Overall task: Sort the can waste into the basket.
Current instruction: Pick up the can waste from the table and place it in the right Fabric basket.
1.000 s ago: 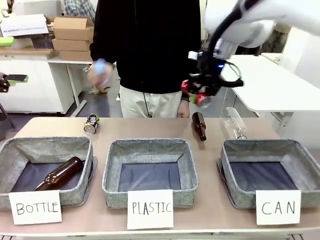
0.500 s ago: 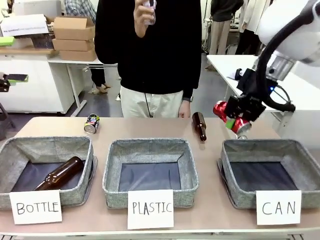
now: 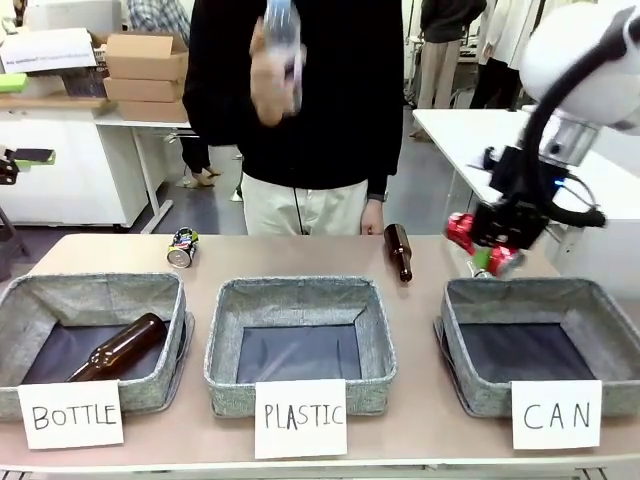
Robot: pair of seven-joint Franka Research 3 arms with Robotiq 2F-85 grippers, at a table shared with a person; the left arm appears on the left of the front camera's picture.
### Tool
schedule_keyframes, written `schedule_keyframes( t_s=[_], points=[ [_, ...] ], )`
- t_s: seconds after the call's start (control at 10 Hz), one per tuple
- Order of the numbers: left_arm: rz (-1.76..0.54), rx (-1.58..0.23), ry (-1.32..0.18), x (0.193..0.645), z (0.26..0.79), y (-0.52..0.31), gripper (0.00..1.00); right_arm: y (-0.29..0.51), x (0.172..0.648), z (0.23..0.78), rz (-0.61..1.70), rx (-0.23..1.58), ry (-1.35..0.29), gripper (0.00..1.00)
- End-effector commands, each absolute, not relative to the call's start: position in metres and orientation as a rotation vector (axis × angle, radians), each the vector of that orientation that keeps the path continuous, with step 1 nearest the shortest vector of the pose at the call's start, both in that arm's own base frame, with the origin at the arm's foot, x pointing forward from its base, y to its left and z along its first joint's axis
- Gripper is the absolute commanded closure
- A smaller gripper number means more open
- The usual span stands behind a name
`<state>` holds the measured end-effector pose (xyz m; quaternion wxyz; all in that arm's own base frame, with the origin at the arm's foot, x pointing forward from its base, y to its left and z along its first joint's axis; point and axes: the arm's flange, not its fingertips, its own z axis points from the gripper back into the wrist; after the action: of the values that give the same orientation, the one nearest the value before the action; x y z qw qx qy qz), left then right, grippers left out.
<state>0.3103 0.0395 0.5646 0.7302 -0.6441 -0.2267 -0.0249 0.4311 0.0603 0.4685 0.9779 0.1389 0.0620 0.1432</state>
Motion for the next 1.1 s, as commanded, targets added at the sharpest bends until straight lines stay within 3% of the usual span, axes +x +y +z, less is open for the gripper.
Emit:
schedule_keyframes(
  t_s=[0.0,0.6,0.7,1.0],
  points=[
    [-0.072,-1.440,-0.520,0.310,0.566,0.038,0.00,0.014,0.402,0.442,0.192,0.150,0.187,0.54],
    [-0.072,-1.440,-0.520,0.310,0.566,0.038,0.00,-0.013,0.386,0.420,0.125,0.180,0.212,0.54],
    [-0.072,-1.440,-0.520,0.310,0.566,0.038,0.00,-0.014,0.388,0.421,0.117,0.179,0.223,0.00],
    [-0.072,-1.440,-0.520,0.310,0.566,0.038,0.00,-0.013,0.391,0.423,0.107,0.171,0.221,0.00]
  ],
)
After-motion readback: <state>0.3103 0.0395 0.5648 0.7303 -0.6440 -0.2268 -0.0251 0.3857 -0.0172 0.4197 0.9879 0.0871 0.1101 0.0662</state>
